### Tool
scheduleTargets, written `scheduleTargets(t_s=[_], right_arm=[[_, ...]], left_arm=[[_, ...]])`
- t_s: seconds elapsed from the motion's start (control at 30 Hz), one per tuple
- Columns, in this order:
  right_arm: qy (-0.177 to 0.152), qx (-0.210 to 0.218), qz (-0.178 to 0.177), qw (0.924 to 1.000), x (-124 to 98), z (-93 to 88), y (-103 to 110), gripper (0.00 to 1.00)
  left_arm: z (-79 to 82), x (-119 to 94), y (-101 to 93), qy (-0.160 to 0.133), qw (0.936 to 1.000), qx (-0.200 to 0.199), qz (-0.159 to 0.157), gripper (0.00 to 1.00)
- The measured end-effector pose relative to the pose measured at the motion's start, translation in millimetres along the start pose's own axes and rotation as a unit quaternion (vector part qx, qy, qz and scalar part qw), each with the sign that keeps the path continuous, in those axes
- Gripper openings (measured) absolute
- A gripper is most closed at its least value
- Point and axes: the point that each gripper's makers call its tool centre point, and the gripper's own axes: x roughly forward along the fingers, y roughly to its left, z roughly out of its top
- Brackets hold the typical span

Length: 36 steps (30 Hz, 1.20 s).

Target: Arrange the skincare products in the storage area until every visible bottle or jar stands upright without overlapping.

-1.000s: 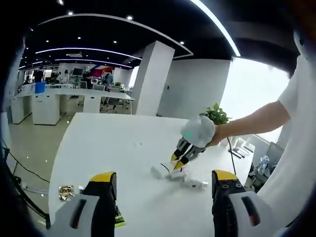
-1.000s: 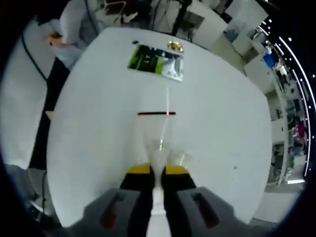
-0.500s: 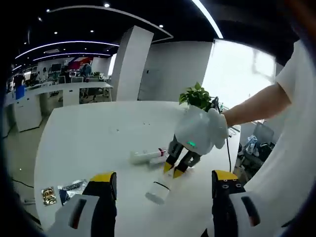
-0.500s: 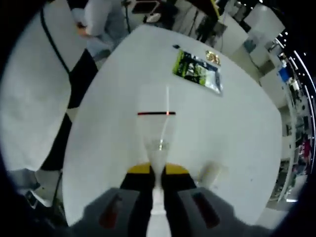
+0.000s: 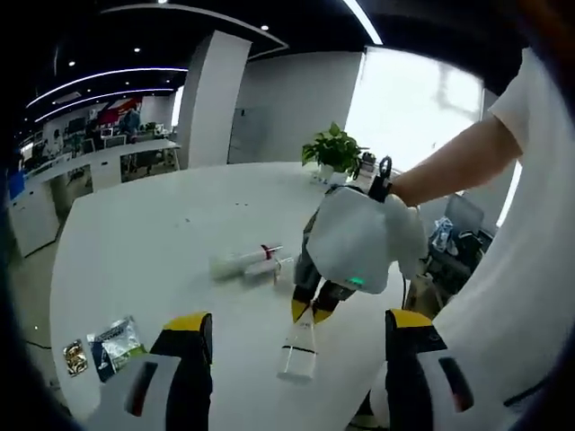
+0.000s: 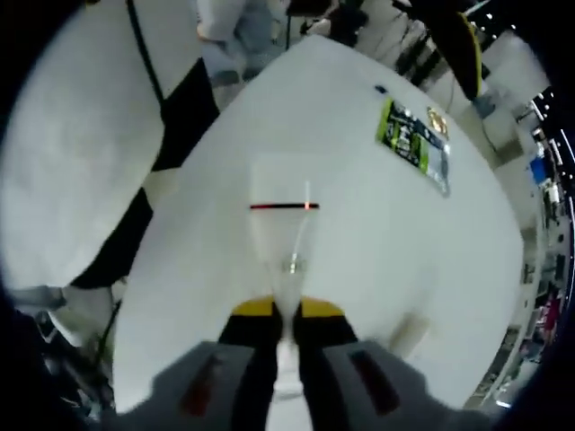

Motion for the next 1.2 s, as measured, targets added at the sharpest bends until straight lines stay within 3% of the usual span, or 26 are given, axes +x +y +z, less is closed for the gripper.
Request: scheduleTargets(t_s=[0.23, 0.43, 0.63, 0.77, 0.83, 0.93, 1.0, 1.2], right_arm=[[0.007, -0.05, 0.009, 0.9987, 5.5, 1.8, -2.6, 0.04], [0.025, -0.122, 0.018, 0.9921, 13.7, 4.0, -3.7, 0.04], [0.028, -0.165, 0.029, 0.9855, 16.5, 7.7, -5.5, 0.04], [0.04, -0.228, 0.028, 0.9724, 20.8, 9.5, -9.5, 0.04], [0.05, -0.265, 0.029, 0.9624, 23.7, 9.8, -9.9, 0.04], [0.048, -0.28, 0.034, 0.9583, 26.7, 12.2, -8.7, 0.04], [0.048, -0.304, 0.037, 0.9509, 29.1, 13.8, -8.9, 0.04], [0.062, -0.39, 0.042, 0.9176, 38.2, 14.1, -9.9, 0.05]], left_arm=[[-6.1, -9.3, 9.6, -0.003, 0.9999, -0.005, 0.011, 0.81], [-9.8, -21.2, 18.8, -0.007, 0.9995, -0.011, 0.027, 0.81], [-10.9, -30.3, 22.8, -0.019, 0.9986, -0.022, 0.044, 0.81], [-16.6, -35.8, 23.2, -0.025, 0.9977, -0.034, 0.054, 0.8], [-20.9, -39.8, 22.3, -0.027, 0.9971, -0.04, 0.059, 0.8], [-25.2, -44.0, 22.7, -0.027, 0.9964, -0.045, 0.066, 0.8], [-28.8, -47.9, 23.8, -0.027, 0.9958, -0.049, 0.072, 0.8], [-37.6, -62.9, 25.6, -0.034, 0.993, -0.066, 0.092, 0.8]])
